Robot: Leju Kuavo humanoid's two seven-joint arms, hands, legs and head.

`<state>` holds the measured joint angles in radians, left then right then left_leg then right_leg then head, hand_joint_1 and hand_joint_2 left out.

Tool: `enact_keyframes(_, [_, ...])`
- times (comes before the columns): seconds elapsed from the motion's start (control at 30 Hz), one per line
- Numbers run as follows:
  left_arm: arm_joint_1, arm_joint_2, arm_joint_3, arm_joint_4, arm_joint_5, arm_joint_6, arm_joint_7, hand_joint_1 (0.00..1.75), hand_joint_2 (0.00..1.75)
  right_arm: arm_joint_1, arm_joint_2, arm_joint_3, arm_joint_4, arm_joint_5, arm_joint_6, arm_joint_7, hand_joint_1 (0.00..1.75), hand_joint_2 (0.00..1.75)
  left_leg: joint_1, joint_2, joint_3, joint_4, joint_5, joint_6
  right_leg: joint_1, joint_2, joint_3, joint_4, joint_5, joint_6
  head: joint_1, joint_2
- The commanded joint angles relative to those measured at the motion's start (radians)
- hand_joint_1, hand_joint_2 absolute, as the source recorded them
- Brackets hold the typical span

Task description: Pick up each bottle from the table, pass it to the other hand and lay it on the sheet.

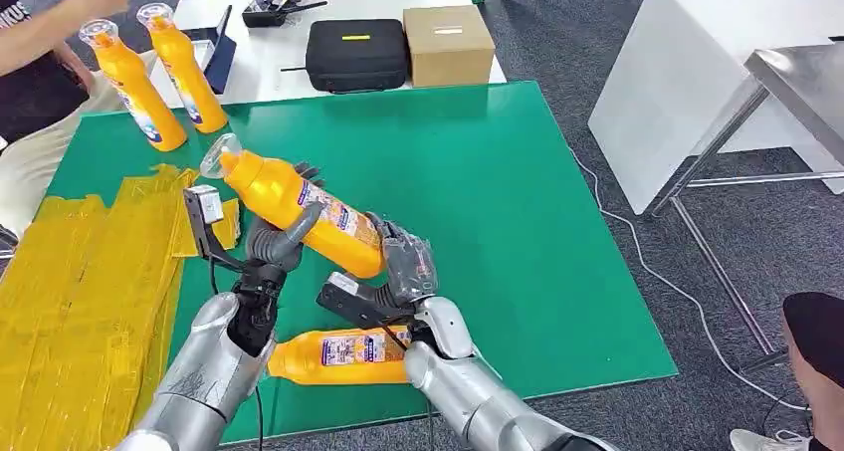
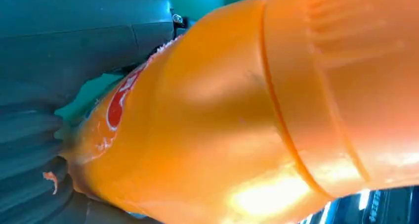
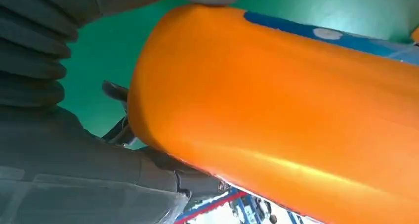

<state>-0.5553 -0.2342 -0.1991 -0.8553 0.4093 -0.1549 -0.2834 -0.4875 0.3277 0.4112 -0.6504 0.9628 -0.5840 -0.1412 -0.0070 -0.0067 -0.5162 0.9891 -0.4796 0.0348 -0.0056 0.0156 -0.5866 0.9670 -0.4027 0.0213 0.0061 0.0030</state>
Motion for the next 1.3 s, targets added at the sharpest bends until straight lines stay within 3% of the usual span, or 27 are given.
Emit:
enact_keyframes(0.03, [-0.050,0.005,0.021,0.020,-0.015,0.006,-0.004,1.75,1.75,-0.008,-0.033,0.047,0.050,-0.009,0.019,-0.027,1.75,1.75,0.001,-0.001,0.001,0.000,0.000,-0.001,0.001,-0.002,0.002,-0.001,0.000,0.000,0.000,0.000])
enact_keyframes(0.37, [-0.057,0.015,-0.004,-0.022,-0.106,0.064,-0.052,1.75,1.75,0.012,-0.052,0.006,-0.049,-0.086,0.005,-0.068,1.75,1.75,0.001,-0.002,0.000,0.000,0.000,-0.002,0.001,-0.003,0.001,-0.001,-0.001,0.000,0.000,0.000])
enact_keyframes(0.4, [-0.051,0.022,-0.010,-0.051,-0.161,0.116,-0.072,1.75,1.75,0.024,-0.061,-0.003,-0.087,-0.106,-0.003,-0.083,0.33,1.75,0.001,-0.002,0.001,0.000,-0.001,-0.002,0.001,-0.004,0.002,-0.001,-0.001,0.000,0.000,0.000])
enact_keyframes(0.43, [-0.049,0.031,-0.005,-0.081,-0.210,0.168,-0.086,1.75,1.75,0.034,-0.072,-0.008,-0.123,-0.116,-0.009,-0.091,0.00,1.75,0.001,-0.003,0.002,0.000,-0.001,-0.003,0.001,-0.004,0.003,0.000,-0.002,-0.001,0.000,0.000])
enact_keyframes(0.5, [-0.029,0.051,0.017,-0.151,-0.297,0.240,-0.095,1.75,1.75,0.075,-0.093,-0.016,-0.230,-0.141,0.003,-0.102,0.00,1.75,0.001,-0.002,0.000,0.000,-0.001,-0.002,0.001,-0.003,0.002,0.000,-0.001,0.000,0.000,0.000])
enact_keyframes(0.6, [-0.029,0.051,0.017,-0.151,-0.297,0.240,-0.095,1.75,1.75,0.075,-0.093,-0.016,-0.230,-0.141,0.003,-0.102,0.00,1.75,0.001,-0.002,0.000,0.000,-0.001,-0.002,0.001,-0.003,0.002,0.000,-0.001,0.000,0.000,0.000])
enact_keyframes(0.67, [-0.015,0.083,0.051,-0.233,-0.460,0.367,-0.110,1.75,1.75,0.136,-0.120,-0.021,-0.370,-0.147,0.014,-0.105,0.00,1.75,0.001,-0.002,0.001,0.000,-0.001,-0.003,0.002,-0.004,0.003,0.000,-0.002,-0.001,0.000,0.000])
enact_keyframes(0.73, [-0.008,0.078,0.099,-0.272,-0.495,0.333,-0.082,1.75,1.75,0.162,-0.131,-0.023,-0.427,-0.147,0.038,-0.103,0.00,1.75,0.001,-0.002,0.001,0.000,-0.001,-0.003,0.001,-0.003,0.002,0.000,-0.001,-0.001,0.000,0.000])
enact_keyframes(0.9, [-0.074,0.133,0.097,-0.298,-0.898,0.597,-0.088,1.75,1.75,0.223,-0.154,-0.023,-0.566,-0.180,0.024,-0.130,0.00,1.75,0.001,-0.001,-0.001,0.000,0.000,-0.002,0.001,-0.001,0.000,0.000,0.000,0.000,0.000,0.000])
enact_keyframes(1.0, [-0.109,0.163,0.122,-0.287,-0.973,0.570,-0.078,1.75,1.75,0.255,-0.167,-0.016,-0.628,-0.188,0.038,-0.128,0.00,1.75,0.002,0.000,-0.001,0.002,-0.001,-0.003,0.001,-0.002,0.000,0.001,-0.001,-0.001,0.000,0.000])
enact_keyframes(1.17, [-0.279,0.297,0.078,-0.043,-1.565,0.708,0.134,1.75,1.75,0.291,-0.178,-0.022,-0.696,-0.204,0.033,-0.142,0.00,1.75,0.001,0.000,0.000,0.001,-0.001,-0.003,0.001,-0.001,0.001,0.001,-0.001,-0.001,0.000,0.000])
enact_keyframes(1.3, [-0.385,0.339,0.038,0.130,-1.875,0.665,0.286,1.75,1.75,0.301,-0.173,-0.026,-0.717,-0.201,0.038,-0.138,0.00,1.75,0.002,-0.002,0.000,0.002,0.000,-0.003,0.002,-0.004,0.001,0.002,-0.001,-0.001,0.000,0.000])
